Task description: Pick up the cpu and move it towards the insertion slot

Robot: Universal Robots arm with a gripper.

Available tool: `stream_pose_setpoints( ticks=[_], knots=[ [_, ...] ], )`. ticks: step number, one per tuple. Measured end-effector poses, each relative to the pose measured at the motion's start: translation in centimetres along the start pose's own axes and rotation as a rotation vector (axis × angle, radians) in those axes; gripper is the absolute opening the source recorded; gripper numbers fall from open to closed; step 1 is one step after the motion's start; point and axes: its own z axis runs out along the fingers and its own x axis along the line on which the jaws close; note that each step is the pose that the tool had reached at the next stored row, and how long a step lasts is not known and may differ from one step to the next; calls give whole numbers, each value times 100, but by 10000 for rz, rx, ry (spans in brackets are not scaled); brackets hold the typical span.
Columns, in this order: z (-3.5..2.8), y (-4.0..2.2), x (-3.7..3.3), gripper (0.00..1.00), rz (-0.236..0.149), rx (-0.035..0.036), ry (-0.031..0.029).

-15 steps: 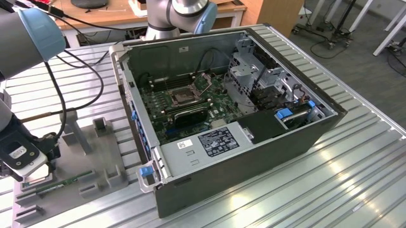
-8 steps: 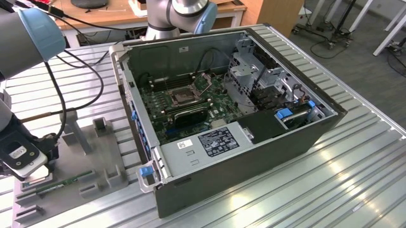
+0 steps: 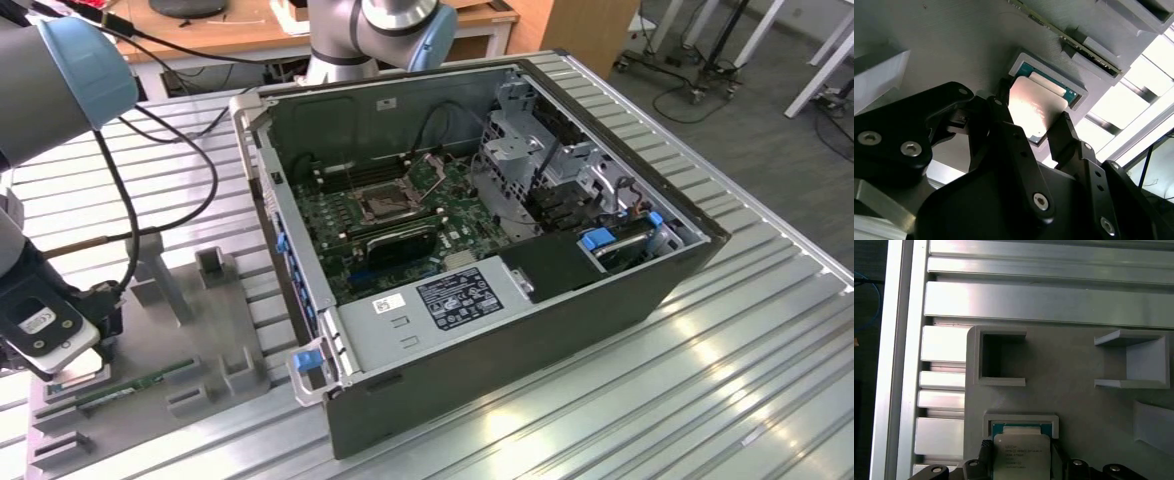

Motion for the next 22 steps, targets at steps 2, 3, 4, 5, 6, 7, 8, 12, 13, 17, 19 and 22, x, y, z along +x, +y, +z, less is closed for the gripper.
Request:
stream_pose_setpoints(
  ticks=[2, 3, 4, 5, 6, 7, 8, 12, 13, 17, 19, 22],
  knots=[
    [0, 0, 0, 55, 0, 0, 0],
    [0, 0, 0, 55, 0, 0, 0],
    [0, 0, 0, 55, 0, 0, 0],
    [0, 0, 1, 55, 0, 0, 1],
    [0, 0, 1, 55, 0, 0, 0],
    [0, 0, 1, 55, 0, 0, 1],
    [0, 0, 1, 55, 0, 0, -1],
    [-31, 1, 1, 55, 1, 1, 1],
    [-45, 2, 1, 55, 1, 0, 0],
    [-116, 5, 1, 55, 1, 0, 1],
    [-152, 6, 1, 55, 1, 0, 0],
    [-199, 8, 1, 55, 1, 0, 0]
  ],
)
